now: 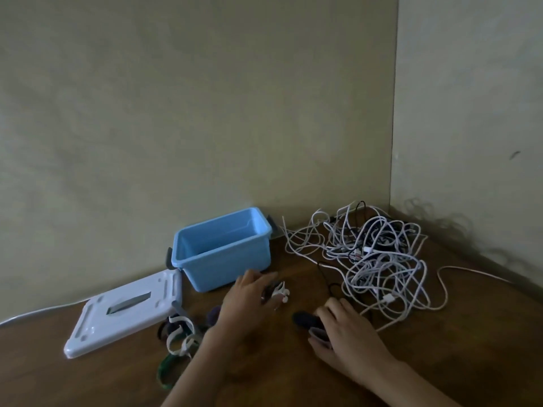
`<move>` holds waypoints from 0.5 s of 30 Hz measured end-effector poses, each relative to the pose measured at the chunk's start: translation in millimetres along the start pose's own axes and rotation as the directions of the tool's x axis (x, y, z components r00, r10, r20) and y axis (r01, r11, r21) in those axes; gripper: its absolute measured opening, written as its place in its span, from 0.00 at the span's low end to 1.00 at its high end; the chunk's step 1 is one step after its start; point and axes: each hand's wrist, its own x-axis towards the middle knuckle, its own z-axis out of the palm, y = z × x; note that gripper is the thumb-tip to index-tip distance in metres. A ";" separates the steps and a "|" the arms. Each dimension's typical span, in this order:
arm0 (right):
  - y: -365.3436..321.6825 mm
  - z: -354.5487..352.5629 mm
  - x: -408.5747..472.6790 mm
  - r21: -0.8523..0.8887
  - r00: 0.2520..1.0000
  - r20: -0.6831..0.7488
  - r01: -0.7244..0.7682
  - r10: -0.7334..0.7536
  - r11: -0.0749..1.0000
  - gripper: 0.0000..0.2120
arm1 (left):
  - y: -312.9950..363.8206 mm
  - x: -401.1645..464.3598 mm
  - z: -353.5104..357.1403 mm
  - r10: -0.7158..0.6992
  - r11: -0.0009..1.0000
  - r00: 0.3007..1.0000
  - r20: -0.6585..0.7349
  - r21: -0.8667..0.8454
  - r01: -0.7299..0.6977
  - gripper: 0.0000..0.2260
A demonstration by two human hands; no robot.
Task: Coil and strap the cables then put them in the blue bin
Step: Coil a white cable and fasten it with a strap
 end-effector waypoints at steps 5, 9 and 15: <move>1.9 -9.1 -3.9 0.077 0.999 -0.037 -0.004 0.006 0.997 0.14 | 10.3 4.1 29.3 -0.105 0.989 0.985 0.135 0.122 0.088 0.32; 4.8 -14.0 -3.7 0.198 0.994 -0.093 -0.037 0.056 0.979 0.11 | 18.0 11.3 34.4 -0.105 0.994 0.988 0.115 0.025 0.103 0.27; 10.1 -13.8 2.1 0.430 0.985 -0.087 -0.095 0.146 0.898 0.05 | 16.0 8.5 22.9 -0.061 0.998 0.985 0.161 -0.001 0.062 0.27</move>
